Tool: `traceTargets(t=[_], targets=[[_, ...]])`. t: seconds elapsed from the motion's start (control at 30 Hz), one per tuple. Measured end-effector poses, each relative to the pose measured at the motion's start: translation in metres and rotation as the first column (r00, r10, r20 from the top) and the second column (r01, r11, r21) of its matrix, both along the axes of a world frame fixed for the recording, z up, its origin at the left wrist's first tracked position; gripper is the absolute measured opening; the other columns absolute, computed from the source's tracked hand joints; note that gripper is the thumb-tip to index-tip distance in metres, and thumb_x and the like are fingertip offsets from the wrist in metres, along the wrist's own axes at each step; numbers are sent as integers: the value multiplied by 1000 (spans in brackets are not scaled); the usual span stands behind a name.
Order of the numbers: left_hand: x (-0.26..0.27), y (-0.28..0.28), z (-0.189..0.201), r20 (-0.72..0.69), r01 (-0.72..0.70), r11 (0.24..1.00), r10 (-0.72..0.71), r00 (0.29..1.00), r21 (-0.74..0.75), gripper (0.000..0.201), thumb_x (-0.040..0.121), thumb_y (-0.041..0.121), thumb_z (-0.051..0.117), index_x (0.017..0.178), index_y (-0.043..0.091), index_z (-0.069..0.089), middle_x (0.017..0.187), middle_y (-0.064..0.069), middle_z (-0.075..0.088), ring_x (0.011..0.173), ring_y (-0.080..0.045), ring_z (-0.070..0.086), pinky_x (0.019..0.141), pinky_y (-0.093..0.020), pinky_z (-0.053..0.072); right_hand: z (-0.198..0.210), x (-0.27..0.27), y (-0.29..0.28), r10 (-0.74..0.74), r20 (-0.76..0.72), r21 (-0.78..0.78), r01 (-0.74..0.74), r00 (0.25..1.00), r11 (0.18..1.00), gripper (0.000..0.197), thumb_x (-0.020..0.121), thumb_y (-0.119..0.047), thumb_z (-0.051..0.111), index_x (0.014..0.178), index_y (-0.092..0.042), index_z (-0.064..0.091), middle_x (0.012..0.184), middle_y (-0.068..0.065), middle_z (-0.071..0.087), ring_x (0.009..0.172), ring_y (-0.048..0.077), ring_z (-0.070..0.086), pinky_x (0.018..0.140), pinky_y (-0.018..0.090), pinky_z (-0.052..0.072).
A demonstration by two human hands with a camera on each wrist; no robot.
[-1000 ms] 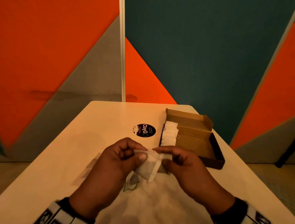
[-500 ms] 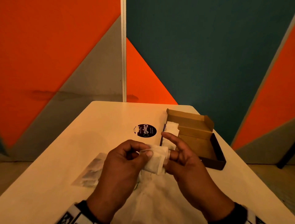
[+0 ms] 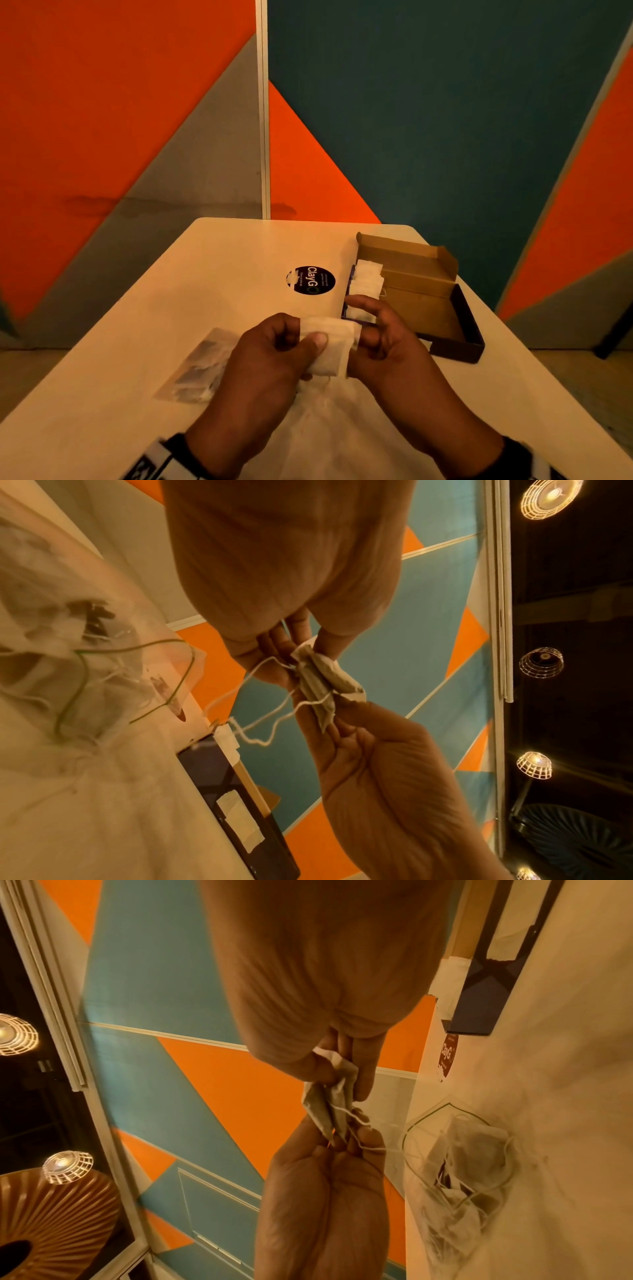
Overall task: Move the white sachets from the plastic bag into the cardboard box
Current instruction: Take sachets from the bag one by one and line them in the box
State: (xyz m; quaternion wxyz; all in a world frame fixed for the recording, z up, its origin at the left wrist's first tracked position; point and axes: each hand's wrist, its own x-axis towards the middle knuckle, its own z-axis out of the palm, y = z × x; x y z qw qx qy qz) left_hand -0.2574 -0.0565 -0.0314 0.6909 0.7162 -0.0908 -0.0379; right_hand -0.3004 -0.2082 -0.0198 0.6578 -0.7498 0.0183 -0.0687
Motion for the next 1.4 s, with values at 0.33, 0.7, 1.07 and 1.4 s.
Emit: traceTargets(t=[0.33,0.7,1.07,1.4], targets=[[7,0,1,46,-20,997,17,999,78,15,83,19,78,72,26,71,63,-4,71,51,-8,61,53,-27,48,0,6,-7,-30,-119,-100,18,992,995,33,75,-20,82,101,-34,68,92,-20,75,87,-1,71,76,21,58],[39,50,20,219,-53,878,-60,974,476,17,81,45,74,93,41,64,90,18,67,81,3,63,69,-19,47,42,43,-59,-192,-17,-144,188,981,972,19,86,-11,70,100,-24,67,80,-13,73,64,-8,67,45,6,45],[75,83,-24,-14,124,556,-198,980,822,7,90,39,63,90,46,63,102,21,60,94,5,58,85,-8,41,-12,110,-114,-302,-44,-429,255,952,866,19,82,-26,78,97,-30,67,96,-10,71,91,12,66,84,35,54],[67,79,-18,-6,112,523,-201,980,845,14,90,34,65,91,47,70,108,14,59,100,-3,57,99,-17,41,-27,104,-106,-99,-78,-484,49,992,874,32,88,-15,71,104,-41,62,96,-30,60,86,-14,56,62,3,42]])
